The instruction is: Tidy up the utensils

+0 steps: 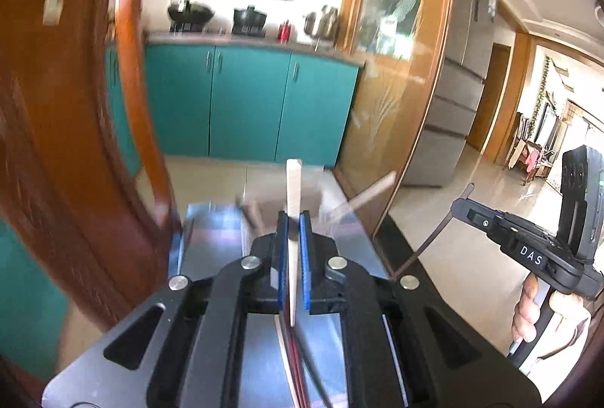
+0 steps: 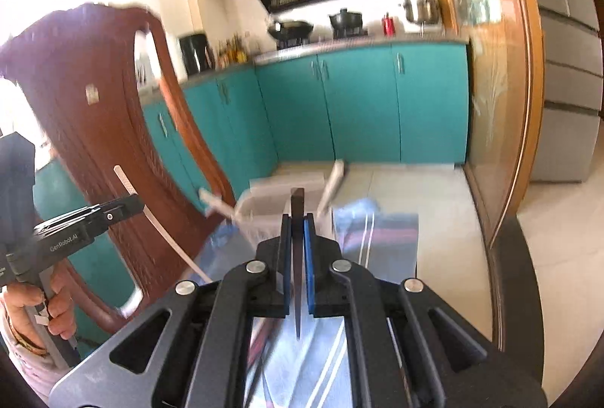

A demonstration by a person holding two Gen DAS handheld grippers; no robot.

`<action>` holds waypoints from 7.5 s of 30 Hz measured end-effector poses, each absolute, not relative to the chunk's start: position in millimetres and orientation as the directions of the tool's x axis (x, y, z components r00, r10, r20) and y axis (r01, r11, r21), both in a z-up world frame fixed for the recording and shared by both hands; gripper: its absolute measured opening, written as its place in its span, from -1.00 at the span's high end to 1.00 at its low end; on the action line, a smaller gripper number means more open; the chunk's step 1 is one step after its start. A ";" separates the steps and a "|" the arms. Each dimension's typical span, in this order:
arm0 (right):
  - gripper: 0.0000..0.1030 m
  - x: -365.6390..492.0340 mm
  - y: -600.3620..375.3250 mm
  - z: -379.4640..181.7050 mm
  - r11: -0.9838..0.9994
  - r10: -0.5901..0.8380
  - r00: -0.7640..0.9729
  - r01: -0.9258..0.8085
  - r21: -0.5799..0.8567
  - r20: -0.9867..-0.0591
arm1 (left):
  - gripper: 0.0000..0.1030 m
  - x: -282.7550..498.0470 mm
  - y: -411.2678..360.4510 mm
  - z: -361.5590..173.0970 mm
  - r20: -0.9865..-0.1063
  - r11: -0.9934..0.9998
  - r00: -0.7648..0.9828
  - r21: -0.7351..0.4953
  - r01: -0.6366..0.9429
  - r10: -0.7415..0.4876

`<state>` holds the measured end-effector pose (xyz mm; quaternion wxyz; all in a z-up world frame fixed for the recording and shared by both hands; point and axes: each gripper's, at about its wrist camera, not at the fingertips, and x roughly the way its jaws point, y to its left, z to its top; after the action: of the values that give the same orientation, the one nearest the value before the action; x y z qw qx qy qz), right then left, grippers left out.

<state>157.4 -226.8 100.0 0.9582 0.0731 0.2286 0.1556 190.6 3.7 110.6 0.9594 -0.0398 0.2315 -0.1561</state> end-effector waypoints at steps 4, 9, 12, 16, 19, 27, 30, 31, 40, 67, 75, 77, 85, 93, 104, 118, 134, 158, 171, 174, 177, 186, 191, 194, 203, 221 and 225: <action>0.87 172.2 -228.8 142.5 0.931 0.344 0.882 -0.276 0.239 -0.320 | 0.87 209.1 0.4 155.5 -0.372 0.948 0.872 -0.142 0.286 -0.318; 0.87 200.8 -224.8 182.8 0.943 0.277 0.942 -0.229 0.243 -0.188 | 0.87 239.0 -7.5 189.0 -0.290 0.974 0.930 -0.088 0.207 -0.224; 0.87 219.1 -216.0 180.9 0.954 0.231 0.961 -0.193 0.228 -0.153 | 0.87 266.3 -11.7 178.5 -0.269 0.986 0.949 -0.065 0.153 -0.165; 0.87 243.9 -210.4 153.2 0.959 0.218 0.960 -0.178 0.219 -0.174 | 0.87 294.2 -20.3 143.2 -0.339 0.990 0.930 -0.048 0.136 -0.144; 0.87 258.2 -207.6 122.4 0.955 0.237 0.945 -0.184 0.235 -0.224 | 0.87 301.7 -22.8 117.1 -0.390 0.991 0.911 -0.041 0.130 -0.136; 0.53 249.2 -217.4 87.1 0.956 0.228 0.934 -0.163 0.243 -0.274 | 0.55 295.3 -12.3 91.1 -0.431 0.992 0.894 -0.056 0.112 -0.126; 0.33 218.6 -228.5 92.1 0.954 0.226 0.951 -0.172 0.247 -0.209 | 0.19 266.0 -2.7 100.8 -0.370 0.991 0.920 -0.069 0.113 -0.131; 0.31 202.7 -233.0 94.0 0.951 0.226 0.959 -0.180 0.250 -0.173 | 0.15 252.2 1.5 104.0 -0.347 0.990 0.928 -0.073 0.118 -0.136; 0.19 136.9 -282.0 31.1 0.937 0.134 0.985 -0.092 0.338 -0.105 | 0.13 191.3 -0.6 -7.0 -0.629 0.968 0.736 -0.153 0.199 -0.251; 0.19 231.1 -221.8 -95.9 0.904 0.395 0.573 -0.103 0.416 -0.718 | 0.87 196.3 -54.2 -121.0 -0.796 0.963 0.542 -0.237 0.129 -0.269; 0.16 231.3 -193.9 -104.9 0.914 0.403 0.507 -0.181 0.363 -0.762 | 0.83 204.0 -24.0 -140.1 -0.838 0.969 0.496 -0.245 0.035 -0.229; 0.16 229.5 -177.9 -109.0 0.918 0.396 0.487 -0.219 0.330 -0.779 | 0.76 201.8 -19.0 -143.6 -0.837 0.968 0.497 -0.249 0.025 -0.228; 0.16 226.4 -120.5 -124.3 0.955 0.170 0.494 -0.297 0.018 -0.853 | 0.44 195.1 -6.4 -139.9 -0.834 0.972 0.508 -0.233 0.032 -0.216; 0.68 229.6 -129.1 -125.1 0.951 0.140 0.495 -0.308 -0.022 -0.857 | 0.32 190.1 7.2 -140.1 -0.832 0.971 0.513 -0.237 0.018 -0.212; 0.69 234.4 -167.6 -116.3 0.972 0.112 0.519 -0.234 -0.015 -0.847 | 0.23 215.1 -9.3 -135.6 -0.844 0.979 0.497 -0.197 0.061 -0.201; 0.63 238.3 -153.8 -123.9 0.976 0.074 0.498 -0.215 -0.041 -0.864 | 0.22 256.2 -39.7 -143.2 -0.865 0.992 0.496 -0.018 0.123 -0.077; 0.35 242.4 -155.2 -129.3 0.978 0.036 0.505 -0.194 -0.073 -0.862 | 0.01 261.7 -38.0 -144.3 -0.869 0.991 0.490 -0.013 0.134 -0.077; 0.48 241.4 -155.1 -129.8 0.978 0.064 0.499 -0.203 -0.045 -0.865 | 0.02 264.2 -41.2 -145.4 -0.879 0.990 0.472 -0.006 0.144 -0.074; 0.39 236.8 -158.6 -128.7 0.983 0.058 0.484 -0.183 -0.036 -0.873 | 0.03 266.6 -43.3 -145.6 -0.881 0.989 0.468 -0.003 0.150 -0.074; 0.40 237.6 -163.0 -128.3 0.983 0.065 0.481 -0.183 -0.027 -0.874 | 0.13 266.7 -43.5 -145.2 -0.879 0.988 0.469 -0.011 0.152 -0.082; 0.82 239.4 -165.7 -126.9 0.981 0.102 0.475 -0.193 0.010 -0.874 | 0.54 265.9 -47.3 -143.9 -0.876 0.987 0.473 -0.013 0.160 -0.088; 0.88 225.1 -166.0 -94.3 0.971 0.184 0.578 -0.233 0.055 -0.795 | 0.86 261.8 -47.9 -143.9 -0.875 0.988 0.473 -0.039 0.147 -0.105; 0.88 216.0 -170.4 -76.0 0.972 0.185 0.627 -0.230 0.047 -0.756 | 0.86 256.4 -51.9 -146.2 -0.871 0.987 0.485 -0.004 0.159 -0.082; 0.88 209.7 -170.4 -70.2 0.969 0.193 0.637 -0.243 0.043 -0.747 | 0.86 255.0 -57.5 -146.9 -0.866 0.986 0.496 0.024 0.165 -0.062; 0.88 200.0 -164.4 -69.6 0.963 0.199 0.638 -0.268 0.028 -0.744 | 0.86 254.7 -56.6 -146.7 -0.864 0.987 0.497 0.006 0.158 -0.074; 0.87 223.2 -165.6 -93.2 0.957 0.241 0.543 -0.270 0.105 -0.804 | 0.86 260.0 -40.5 -145.6 -0.870 0.988 0.472 -0.097 0.123 -0.144; 0.87 242.2 -187.5 -105.8 0.959 0.279 0.487 -0.193 0.210 -0.828 | 0.86 262.7 -31.3 -142.5 -0.872 0.983 0.455 -0.155 0.098 -0.182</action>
<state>242.2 -187.5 -105.8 0.8611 0.0443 0.4877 0.1369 262.7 -31.3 -142.5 0.8518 -0.0409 0.5157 -0.0822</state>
